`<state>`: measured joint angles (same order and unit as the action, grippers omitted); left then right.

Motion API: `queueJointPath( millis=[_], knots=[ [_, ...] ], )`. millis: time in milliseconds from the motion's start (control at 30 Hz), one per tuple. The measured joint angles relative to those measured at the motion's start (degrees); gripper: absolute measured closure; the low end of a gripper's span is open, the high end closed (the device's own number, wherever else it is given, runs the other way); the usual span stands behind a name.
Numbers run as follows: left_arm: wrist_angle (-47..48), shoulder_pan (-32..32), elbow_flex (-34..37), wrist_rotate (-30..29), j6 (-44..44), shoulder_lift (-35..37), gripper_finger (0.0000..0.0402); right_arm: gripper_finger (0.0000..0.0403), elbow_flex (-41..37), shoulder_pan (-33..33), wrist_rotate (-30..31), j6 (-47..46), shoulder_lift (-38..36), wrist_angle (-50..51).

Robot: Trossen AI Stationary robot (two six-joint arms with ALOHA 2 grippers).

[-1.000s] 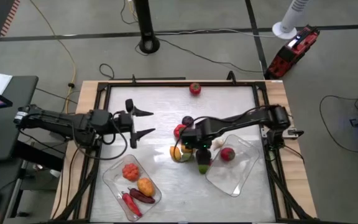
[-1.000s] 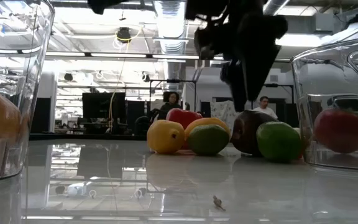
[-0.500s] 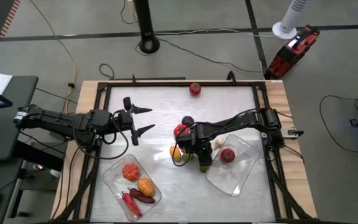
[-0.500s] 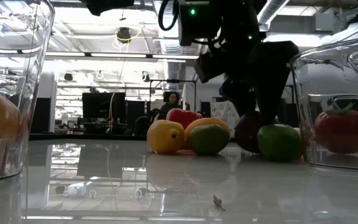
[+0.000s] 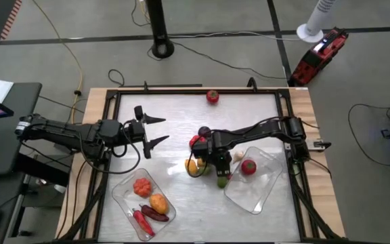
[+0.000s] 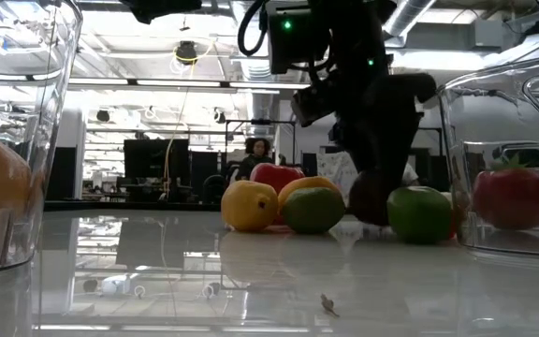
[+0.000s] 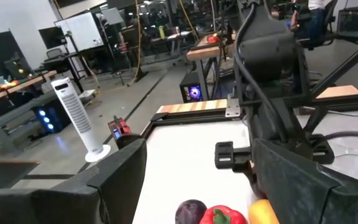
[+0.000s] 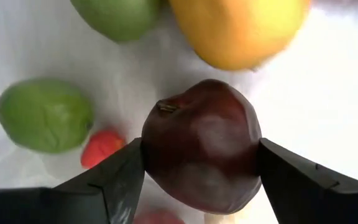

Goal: Sort produce into baskets
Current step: Put the dark red apple into the right transparent bin

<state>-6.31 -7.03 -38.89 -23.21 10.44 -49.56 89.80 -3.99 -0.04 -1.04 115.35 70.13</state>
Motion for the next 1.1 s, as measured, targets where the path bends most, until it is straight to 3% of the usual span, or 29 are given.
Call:
queueJointPath(
  millis=[200,467,733,867,1100],
  knots=[
    [0.01,0.0,0.0,-0.06,-0.02,0.0,0.0123,0.0095,5.88,-1.1,2.1,-2.37,-3.83,7.52],
    [0.81,0.0,0.0,-0.1,-0.39,0.0,0.0123,0.0095,4.2,-4.19,1.37,-12.55,-13.47,13.05],
    [0.86,0.0,0.0,-0.17,-0.54,0.0,0.0123,0.0095,-4.9,-5.46,-9.09,-19.86,-20.82,13.46],
    [0.88,0.0,0.0,-0.17,-0.68,0.0,0.0123,0.0088,-10.28,-5.06,-9.13,-21.44,-22.09,13.09],
    [0.9,0.0,0.0,-1.62,-0.59,0.0,0.0123,0.003,-15.63,-2.31,-9.13,-20.56,-22.07,11.37]
  ],
)
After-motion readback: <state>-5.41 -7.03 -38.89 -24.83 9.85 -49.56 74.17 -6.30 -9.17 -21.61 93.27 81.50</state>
